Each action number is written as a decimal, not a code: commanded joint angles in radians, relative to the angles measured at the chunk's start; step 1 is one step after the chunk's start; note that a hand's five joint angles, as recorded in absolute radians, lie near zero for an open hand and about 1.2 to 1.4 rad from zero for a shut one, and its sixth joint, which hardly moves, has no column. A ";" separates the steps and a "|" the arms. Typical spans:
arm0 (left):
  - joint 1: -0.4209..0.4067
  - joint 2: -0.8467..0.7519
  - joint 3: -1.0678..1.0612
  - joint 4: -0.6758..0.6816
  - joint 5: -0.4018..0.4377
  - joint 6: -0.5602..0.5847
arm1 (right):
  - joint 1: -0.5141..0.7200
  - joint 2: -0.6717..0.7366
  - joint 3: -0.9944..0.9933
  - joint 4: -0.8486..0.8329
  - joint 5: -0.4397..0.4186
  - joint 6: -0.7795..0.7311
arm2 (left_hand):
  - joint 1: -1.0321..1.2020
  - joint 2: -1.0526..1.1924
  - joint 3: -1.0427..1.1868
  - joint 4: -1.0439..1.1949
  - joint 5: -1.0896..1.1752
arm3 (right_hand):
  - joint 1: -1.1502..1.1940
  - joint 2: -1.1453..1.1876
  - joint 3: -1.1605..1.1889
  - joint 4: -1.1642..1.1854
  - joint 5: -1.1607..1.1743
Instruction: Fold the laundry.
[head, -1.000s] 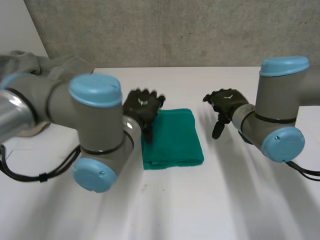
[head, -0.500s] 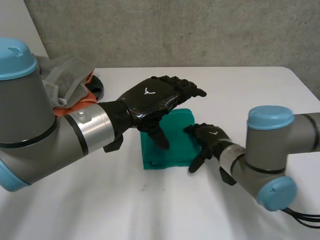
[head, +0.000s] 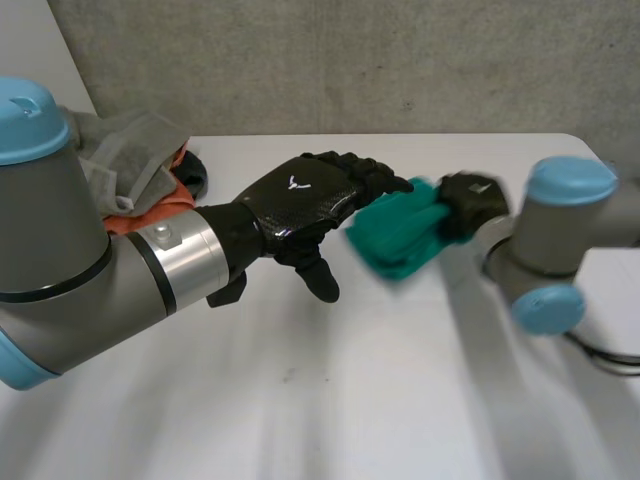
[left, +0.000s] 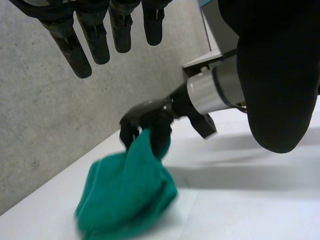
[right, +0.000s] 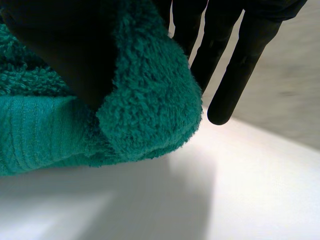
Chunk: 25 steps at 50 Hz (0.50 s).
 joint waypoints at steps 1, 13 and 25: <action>-0.006 0.002 0.018 0.009 0.000 -0.045 | -0.228 0.137 -0.291 0.062 -0.002 -0.070 | 0.020 -0.007 -0.013 -0.006 -0.024 | 0.352 0.298 0.289 0.202 0.293; -0.029 0.000 0.029 0.043 -0.015 -0.068 | -0.446 0.559 -1.037 0.392 -0.015 -0.078 | 0.023 -0.004 -0.010 -0.003 -0.021 | 0.352 0.298 0.289 0.202 0.293; -0.042 -0.012 0.035 0.043 -0.020 -0.068 | -0.512 0.562 -0.995 0.388 0.030 -0.115 | 0.023 -0.004 -0.010 -0.003 -0.021 | -0.870 -0.924 -0.932 -1.020 -0.929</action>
